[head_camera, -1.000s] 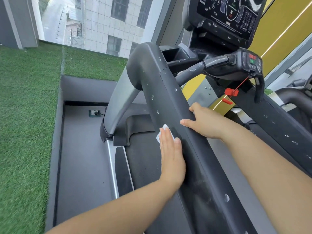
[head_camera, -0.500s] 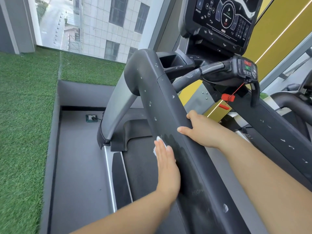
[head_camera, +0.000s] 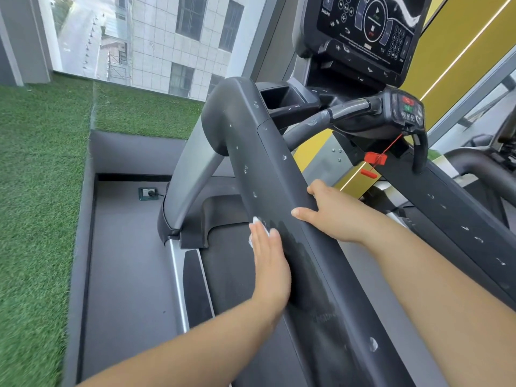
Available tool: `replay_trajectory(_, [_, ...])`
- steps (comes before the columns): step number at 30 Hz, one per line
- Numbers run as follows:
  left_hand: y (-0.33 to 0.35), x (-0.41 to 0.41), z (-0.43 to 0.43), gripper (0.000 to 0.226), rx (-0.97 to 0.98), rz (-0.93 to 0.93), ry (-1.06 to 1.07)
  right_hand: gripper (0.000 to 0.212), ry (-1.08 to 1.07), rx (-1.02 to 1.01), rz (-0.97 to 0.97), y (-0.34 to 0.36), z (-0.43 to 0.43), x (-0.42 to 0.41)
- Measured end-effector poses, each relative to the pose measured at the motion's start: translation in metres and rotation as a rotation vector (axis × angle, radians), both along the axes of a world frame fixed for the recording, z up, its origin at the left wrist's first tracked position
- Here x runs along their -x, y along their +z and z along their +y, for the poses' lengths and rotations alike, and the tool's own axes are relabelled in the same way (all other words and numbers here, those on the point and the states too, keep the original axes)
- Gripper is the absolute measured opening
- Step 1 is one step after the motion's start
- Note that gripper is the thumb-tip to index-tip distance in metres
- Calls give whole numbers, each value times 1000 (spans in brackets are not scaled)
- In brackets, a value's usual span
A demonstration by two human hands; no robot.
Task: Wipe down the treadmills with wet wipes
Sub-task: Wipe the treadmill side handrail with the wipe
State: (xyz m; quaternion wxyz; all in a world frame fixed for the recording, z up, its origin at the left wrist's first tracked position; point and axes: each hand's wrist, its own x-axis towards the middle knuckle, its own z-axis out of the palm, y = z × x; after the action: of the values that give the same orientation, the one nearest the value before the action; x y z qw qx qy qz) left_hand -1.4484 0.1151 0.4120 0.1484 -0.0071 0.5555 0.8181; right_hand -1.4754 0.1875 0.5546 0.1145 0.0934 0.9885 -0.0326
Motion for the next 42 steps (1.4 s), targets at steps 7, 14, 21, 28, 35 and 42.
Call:
replay_trajectory(7, [6,-7,-2,53,53,106,9,59,4,6,4,-1,2,1])
replay_trajectory(14, [15,14,0,51,135,155,15,59,3,24,19,-2,3,1])
replay_trajectory(21, [6,-13,2,51,186,327,-17,60,-9,55,17,-1,4,2])
replay_trajectory(28, [11,-17,0,53,245,394,-22,58,5,41,13,0,2,2])
replay_trajectory(35, [16,-10,2,54,411,467,-35,53,-22,53,10,-2,3,2])
replay_trajectory(42, [19,-37,1,62,451,480,-39,44,-56,97,25,-2,3,2])
